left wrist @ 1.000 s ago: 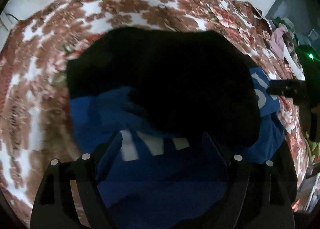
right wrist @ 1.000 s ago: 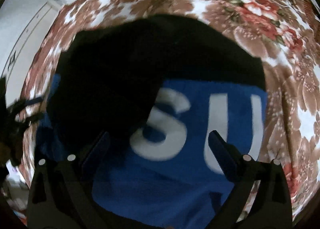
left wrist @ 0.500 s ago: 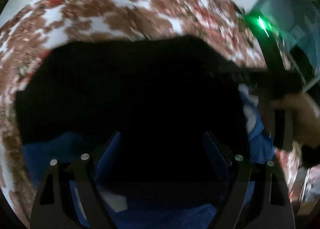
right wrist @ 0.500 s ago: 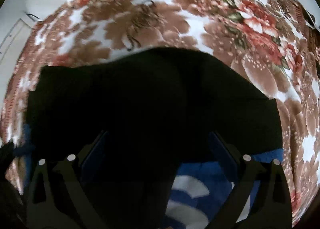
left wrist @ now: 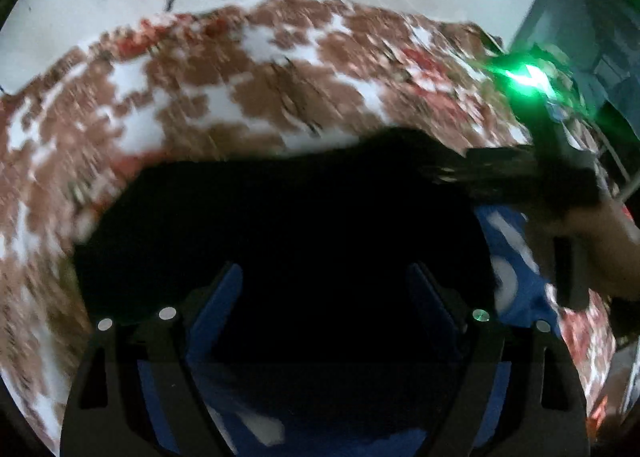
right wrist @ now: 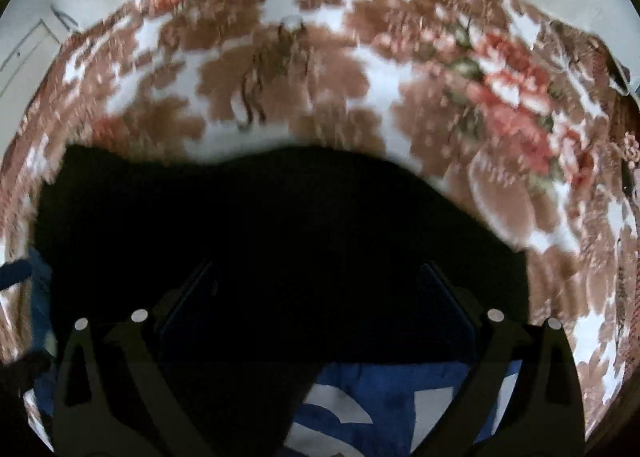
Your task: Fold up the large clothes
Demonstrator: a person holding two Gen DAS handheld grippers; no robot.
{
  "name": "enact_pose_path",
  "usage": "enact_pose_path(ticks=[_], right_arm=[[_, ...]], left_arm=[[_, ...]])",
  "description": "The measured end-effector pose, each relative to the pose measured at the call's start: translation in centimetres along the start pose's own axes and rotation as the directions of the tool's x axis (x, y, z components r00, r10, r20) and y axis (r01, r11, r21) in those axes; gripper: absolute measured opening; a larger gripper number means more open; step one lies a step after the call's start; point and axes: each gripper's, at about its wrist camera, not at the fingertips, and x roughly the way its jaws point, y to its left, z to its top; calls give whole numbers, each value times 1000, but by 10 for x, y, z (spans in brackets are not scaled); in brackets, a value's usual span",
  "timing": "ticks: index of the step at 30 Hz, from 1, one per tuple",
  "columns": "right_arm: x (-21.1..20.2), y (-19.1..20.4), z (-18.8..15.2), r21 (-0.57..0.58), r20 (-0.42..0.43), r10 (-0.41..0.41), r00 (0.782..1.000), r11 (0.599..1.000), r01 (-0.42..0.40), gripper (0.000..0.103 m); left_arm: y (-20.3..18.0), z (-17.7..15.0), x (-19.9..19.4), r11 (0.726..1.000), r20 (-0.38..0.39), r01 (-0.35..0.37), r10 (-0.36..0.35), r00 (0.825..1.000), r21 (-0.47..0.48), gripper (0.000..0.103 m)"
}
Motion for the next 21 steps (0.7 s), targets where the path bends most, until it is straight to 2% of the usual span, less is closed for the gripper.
enact_pose_path(ticks=[2,4,7,10,14,17,21], right_arm=[[-2,6,17,-9,40,6,999,1000,-6,98],[12,13,30,-41,48,-20,999,999,22,98],[52,11,46,-45,-8,-52,999,998,52,98],[80,7,53,-37,-43,-53,998,998,52,98],[101,3,60,-69,-31,-110,993,992,108,98],[113,-7,61,-34,-53,-70,996,997,68,98],[91,-5,58,-56,7,-74,997,996,74,98]], left_arm=[[10,16,11,999,7,-46,46,999,9,84],[21,29,31,998,-2,-54,54,999,9,84],[39,40,73,999,-78,-41,40,996,-7,82],[47,46,100,998,-99,-54,57,993,30,84],[49,49,118,990,-107,-87,98,989,107,87],[51,50,124,988,-103,-87,101,990,129,87],[46,51,112,984,-81,-109,121,989,139,88]])
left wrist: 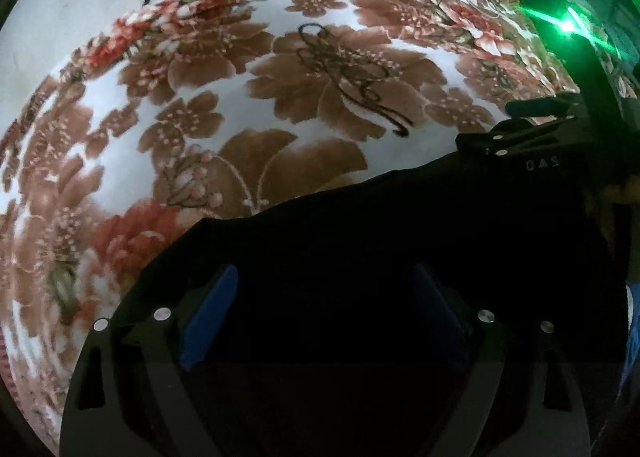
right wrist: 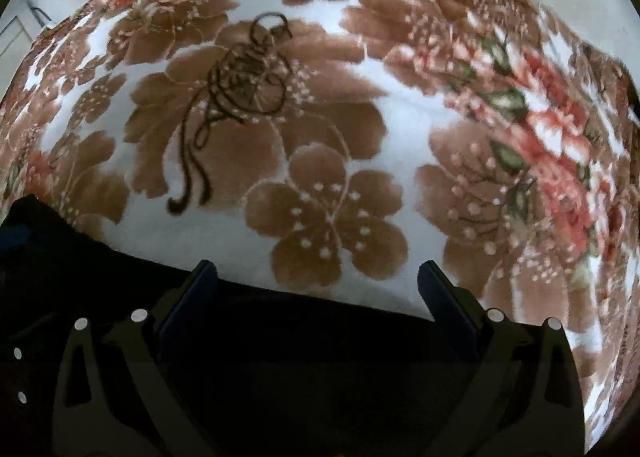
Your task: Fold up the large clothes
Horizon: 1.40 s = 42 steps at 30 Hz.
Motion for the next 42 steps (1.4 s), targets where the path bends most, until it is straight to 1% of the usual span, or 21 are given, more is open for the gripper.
enact_pose_path(ticks=[2,4,6,8,10,11,13,15,16,17,19,21,24,27,32,36,39,40,42], right_arm=[[-29,-2,-9,3,57,8,998,1000,-8,98],[-57,-3,-22,18,87,19,996,1000,-21,98],[-80,-1,-38,31,94,41,995,999,-44,98],[-98,7,-62,29,79,69,994,997,-72,98],[-114,22,-93,8,53,83,995,996,-84,98],[-117,28,-105,-2,32,79,996,997,-79,98],[-120,41,-130,-20,-15,75,997,997,-75,98],[-115,50,-145,-73,-25,47,999,996,-49,98],[-108,56,-155,-129,-30,7,1000,992,-10,98],[-101,58,-161,-155,-31,-12,999,988,7,98],[-89,59,-170,-177,-31,-23,999,984,18,98],[-83,58,-175,-179,-26,-23,999,984,18,98],[-87,58,-176,-166,-27,-30,999,986,25,98],[-99,52,-176,-119,-41,-13,999,993,8,98],[-149,42,-186,-71,-29,29,999,997,-31,98],[-195,25,-212,-38,-38,29,999,999,-30,98],[-214,12,-236,5,-54,17,998,1000,-17,98],[-220,7,-248,27,-62,24,998,999,-23,98],[-227,-2,-273,64,-73,48,996,997,-43,98]], left_arm=[[0,-4,-19,1000,27,-4,4,1000,-24,88],[1,-15,-45,998,59,-2,6,998,-66,89],[-1,-31,-69,995,74,7,0,997,-95,89],[-8,-49,-86,993,76,20,-11,997,-113,89],[-20,-76,-99,992,66,27,-19,998,-123,89],[-24,-83,-100,992,61,30,-22,998,-125,89],[-39,-107,-96,991,23,30,-28,999,-128,89],[-47,-118,-86,993,1,25,-25,1000,-118,89],[-49,-122,-80,993,-12,19,-21,1000,-113,89],[-49,-124,-74,993,-19,16,-18,1000,-115,90],[-46,-126,-61,988,-27,26,-30,999,-153,94],[-45,-127,-55,983,-27,27,-33,999,-182,96],[-51,-128,-58,985,-21,3,-6,1000,-170,96],[-50,-129,-68,980,-15,-4,1,1000,-199,96],[-52,-135,-105,974,22,-2,7,1000,-226,97],[-54,-152,-139,974,19,6,-1,1000,-228,97],[-55,-176,-167,969,4,6,-6,1000,-249,97],[-57,-184,-173,970,-5,-2,1,1000,-242,97],[-62,-202,-187,974,-16,-49,47,999,-221,97]])
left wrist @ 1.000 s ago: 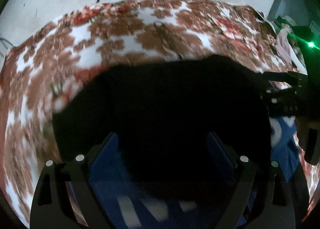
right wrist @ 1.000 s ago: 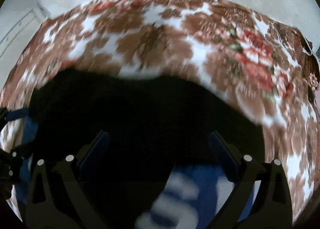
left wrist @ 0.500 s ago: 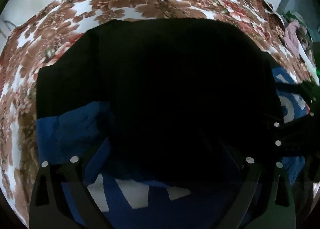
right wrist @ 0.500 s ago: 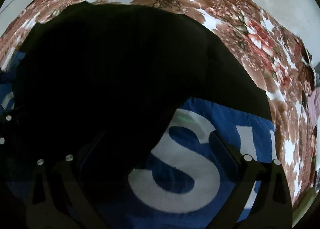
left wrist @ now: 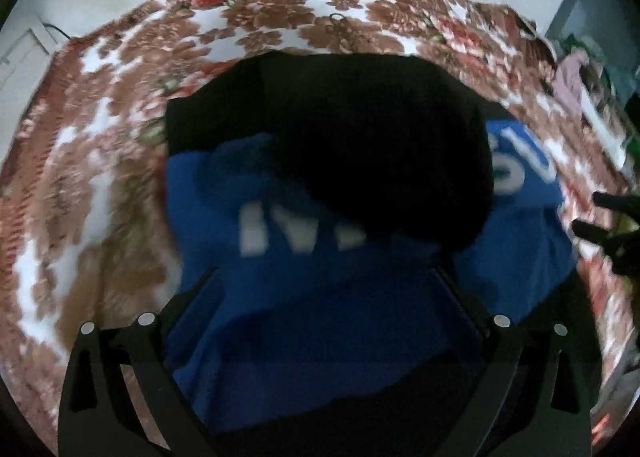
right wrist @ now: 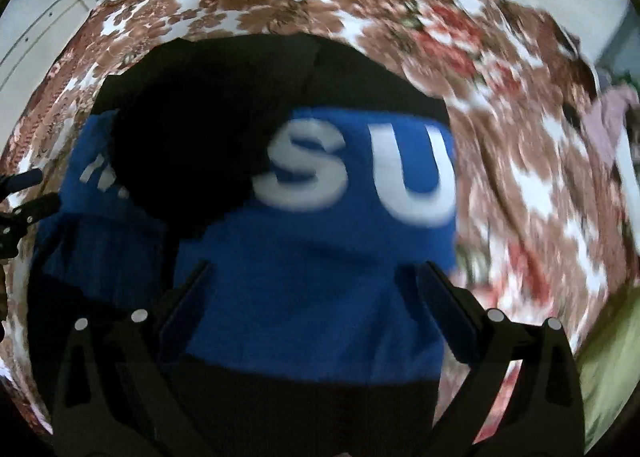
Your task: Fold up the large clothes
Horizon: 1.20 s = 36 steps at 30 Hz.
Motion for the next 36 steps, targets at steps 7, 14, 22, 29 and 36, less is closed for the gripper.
enact_pose_path(ticks=[7,14,22,29,36], right_arm=[[-4,-30,-87,-5,-71,-21,997,1000,20,98],[-24,-70,-161,12,-128,-50,991,999,52,98],[-34,-97,-228,72,-215,-9,977,997,25,98],[-32,-79,-257,88,-264,65,962,995,-44,98],[-29,-73,-260,134,-281,100,955,989,-64,92]], left_arm=[[9,-98,-42,988,-39,-44,38,999,-147,97],[1,-201,-70,978,-163,-111,82,983,-175,97],[2,-264,-98,957,-185,-129,82,979,-260,97],[4,-304,-96,916,-194,-84,7,981,-393,97],[-26,-304,-86,905,-152,78,-154,976,-418,96]])
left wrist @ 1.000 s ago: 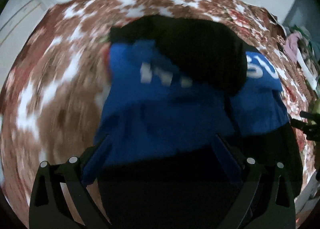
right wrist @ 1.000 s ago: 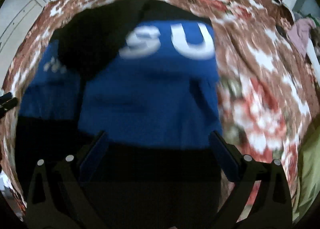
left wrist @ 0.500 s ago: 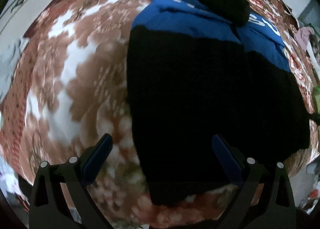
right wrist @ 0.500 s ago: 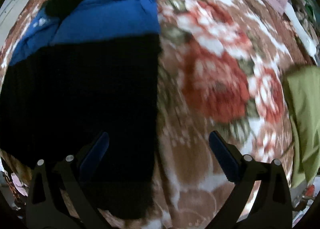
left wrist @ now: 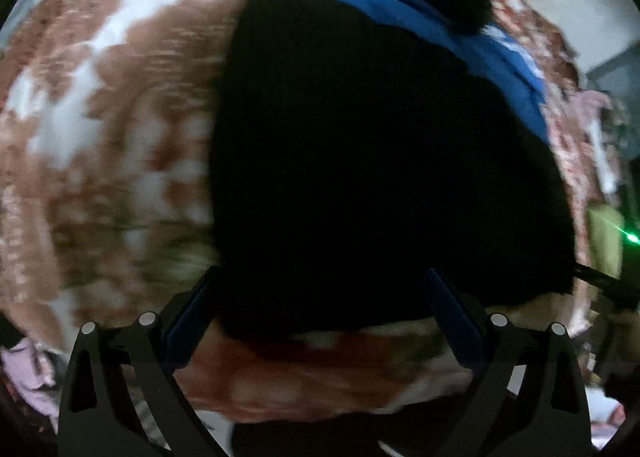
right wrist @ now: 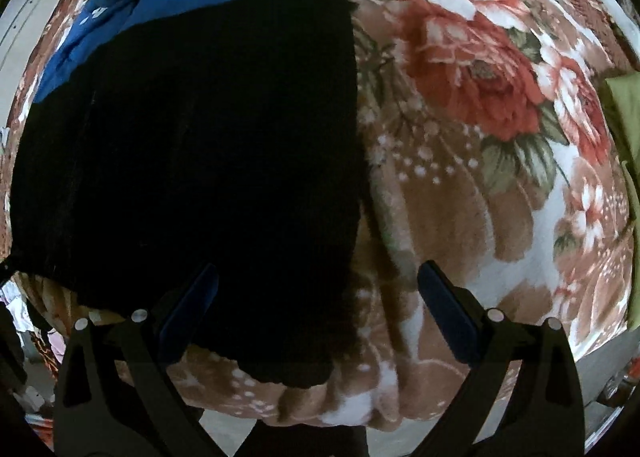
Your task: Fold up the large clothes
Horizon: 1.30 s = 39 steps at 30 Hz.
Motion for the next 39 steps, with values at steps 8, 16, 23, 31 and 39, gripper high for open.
enact_pose_path(ticks=[8,16,23,31,39], right_arm=[[-17,12,12,-27,0,115,993,993,-115,88],[-1,-5,7,79,-46,116,992,991,-112,92],[3,-8,-5,54,-88,219,972,975,-215,92],[-13,-14,9,93,-70,256,964,964,-249,86],[-24,1,5,74,-59,254,965,965,-250,85]], left_arm=[[-26,9,-6,995,39,75,-77,996,59,96],[8,5,9,999,-25,21,-22,999,-45,96],[-11,13,12,999,-24,52,-52,998,11,96],[-8,17,7,997,-3,81,-81,997,-10,96],[-10,19,8,997,-12,76,-76,997,-16,96]])
